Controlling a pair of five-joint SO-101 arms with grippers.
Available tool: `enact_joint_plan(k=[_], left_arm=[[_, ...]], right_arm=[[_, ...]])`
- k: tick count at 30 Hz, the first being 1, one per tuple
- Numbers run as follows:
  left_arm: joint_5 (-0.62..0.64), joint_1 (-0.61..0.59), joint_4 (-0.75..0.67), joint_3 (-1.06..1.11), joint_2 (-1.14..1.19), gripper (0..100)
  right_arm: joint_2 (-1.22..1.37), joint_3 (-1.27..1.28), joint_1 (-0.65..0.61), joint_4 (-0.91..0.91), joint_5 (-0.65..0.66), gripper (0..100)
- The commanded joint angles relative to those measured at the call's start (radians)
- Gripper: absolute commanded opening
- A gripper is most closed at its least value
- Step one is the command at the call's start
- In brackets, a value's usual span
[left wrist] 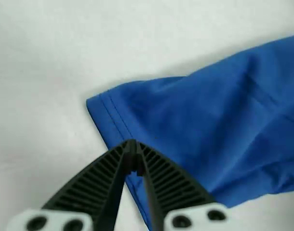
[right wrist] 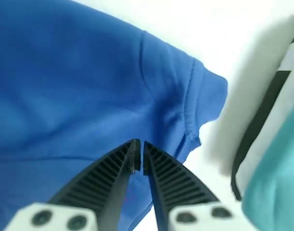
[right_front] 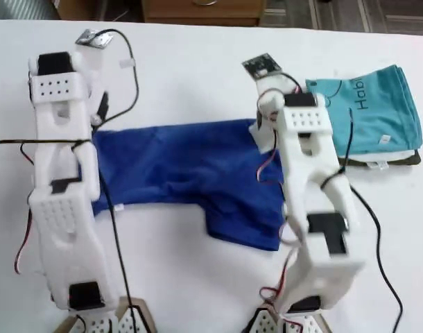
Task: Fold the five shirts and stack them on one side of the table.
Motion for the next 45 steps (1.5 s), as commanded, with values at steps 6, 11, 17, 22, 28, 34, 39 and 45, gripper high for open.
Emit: enact_joint_plan(k=[6,11,17,22,28,34,39,45], left_arm=[[0.015,0.006,-0.126,0.486,-0.37,3],[0.015,0.005,-0.252,0.78,-0.509,3],[0.011,-0.014,-0.413,1.081,-0.641,3],[0.006,-0.063,-0.528,1.244,-0.671,3],[0.006,-0.091,-0.655,1.34,-0.669,3],[0.006,-0.114,-0.776,1.411,-0.669,3],[0.008,-0.115,-0.855,1.468,-0.667,3],[0.011,-0.115,-0.899,1.504,-0.667,3]], right_arm=[[-0.288,0.284,-0.042,-0.09,0.0,2.0],[-0.302,0.351,-0.077,-0.084,0.0,2.0],[-0.302,0.42,-0.145,-0.081,0.0,2.0],[-0.302,0.479,-0.191,-0.082,0.006,2.0],[-0.295,0.565,-0.211,-0.102,0.078,2.0],[-0.302,0.617,-0.194,-0.111,0.114,2.0],[-0.38,0.609,-0.197,-0.111,0.114,2.0],[-0.552,0.615,-0.294,0.01,0.114,2.2]])
